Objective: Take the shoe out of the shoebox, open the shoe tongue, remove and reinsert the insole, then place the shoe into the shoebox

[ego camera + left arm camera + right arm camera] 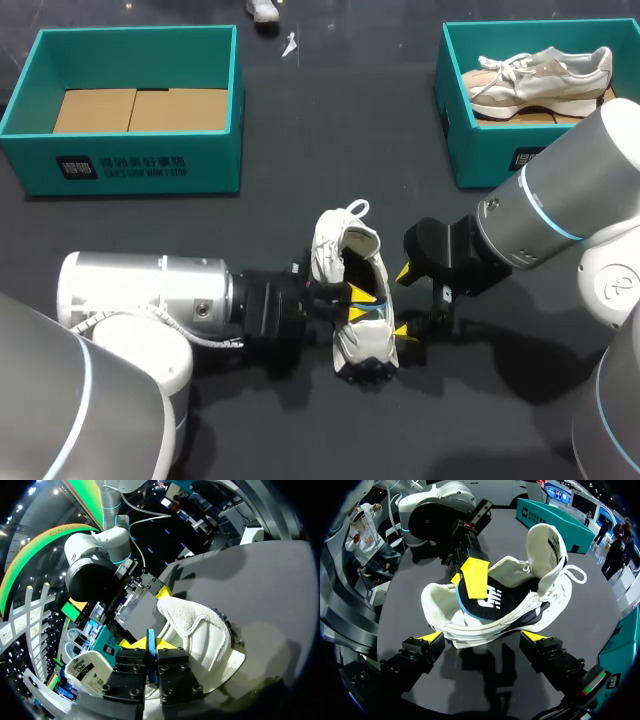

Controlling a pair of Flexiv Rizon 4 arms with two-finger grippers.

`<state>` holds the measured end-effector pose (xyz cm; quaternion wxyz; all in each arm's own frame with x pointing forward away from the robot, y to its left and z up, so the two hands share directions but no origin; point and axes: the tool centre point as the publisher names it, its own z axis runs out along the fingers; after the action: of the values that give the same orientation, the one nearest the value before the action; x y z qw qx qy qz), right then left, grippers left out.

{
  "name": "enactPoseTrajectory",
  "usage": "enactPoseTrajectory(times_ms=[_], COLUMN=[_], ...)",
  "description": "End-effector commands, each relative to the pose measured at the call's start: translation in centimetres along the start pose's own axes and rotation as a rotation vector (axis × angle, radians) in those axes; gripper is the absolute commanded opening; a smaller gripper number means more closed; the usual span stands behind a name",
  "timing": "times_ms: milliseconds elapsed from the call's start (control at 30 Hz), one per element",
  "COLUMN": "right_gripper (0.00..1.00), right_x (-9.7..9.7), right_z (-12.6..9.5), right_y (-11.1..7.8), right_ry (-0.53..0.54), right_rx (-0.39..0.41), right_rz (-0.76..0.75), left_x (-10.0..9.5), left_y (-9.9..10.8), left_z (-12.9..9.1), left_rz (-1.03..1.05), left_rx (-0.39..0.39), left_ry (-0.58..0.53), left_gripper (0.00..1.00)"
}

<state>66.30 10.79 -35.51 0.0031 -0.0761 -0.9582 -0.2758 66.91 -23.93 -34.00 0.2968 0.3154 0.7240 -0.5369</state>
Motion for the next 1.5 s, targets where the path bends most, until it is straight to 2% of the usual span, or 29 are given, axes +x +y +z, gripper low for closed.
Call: enactPoseTrajectory(times_ms=[33, 167, 300, 367, 400, 433, 533, 800, 967, 1100, 1500], right_gripper=[1.00, 1.00, 1.00, 1.00, 1.00, 1.00, 1.00, 1.00, 1.00, 1.00, 1.00], right_x=[0.1, 0.1, 0.1, 0.1, 0.1, 0.1, 0.1, 0.1, 0.2, 0.3, 0.4], right_z=[0.0, 0.0, 0.0, 0.0, 0.0, 0.0, 0.0, 0.0, -1.3, -2.2, -5.6], right_y=[0.0, 0.0, 0.0, 0.0, 0.0, 0.0, 0.0, 0.0, -0.6, -1.5, -4.9], right_ry=[-0.002, -0.002, -0.002, -0.002, -0.002, -0.002, -0.002, -0.002, -0.019, -0.022, -0.047], right_rx=[0.000, 0.000, 0.000, 0.000, 0.000, 0.000, 0.000, 0.000, -0.002, 0.002, 0.032], right_rz=[0.000, 0.000, 0.000, 0.000, 0.000, 0.000, 0.000, 0.000, 0.004, 0.009, 0.044], left_x=[0.0, -0.1, -0.6, -0.9, -1.1, -1.2, -1.6, -2.0, -1.7, -1.6, -1.7], left_y=[1.1, 1.5, 0.5, 0.1, -0.1, -0.3, -0.8, -1.6, -1.9, -2.1, -2.4], left_z=[0.7, 0.6, 0.2, 0.0, -0.1, -0.2, -0.5, -1.0, -1.5, -2.2, -5.7], left_rz=[-0.004, -0.030, -0.063, -0.069, -0.071, -0.072, -0.077, -0.090, -0.091, -0.095, -0.086], left_rx=[-0.023, -0.027, 0.003, 0.009, 0.011, 0.013, 0.017, 0.032, 0.031, 0.034, 0.004], left_ry=[0.003, 0.003, 0.001, -0.001, -0.002, -0.003, -0.005, 0.007, 0.037, 0.056, 0.165], left_gripper=[0.00, 0.00, 0.00, 0.25, 0.31, 0.35, 0.38, 0.40, 0.38, 0.35, 0.35])
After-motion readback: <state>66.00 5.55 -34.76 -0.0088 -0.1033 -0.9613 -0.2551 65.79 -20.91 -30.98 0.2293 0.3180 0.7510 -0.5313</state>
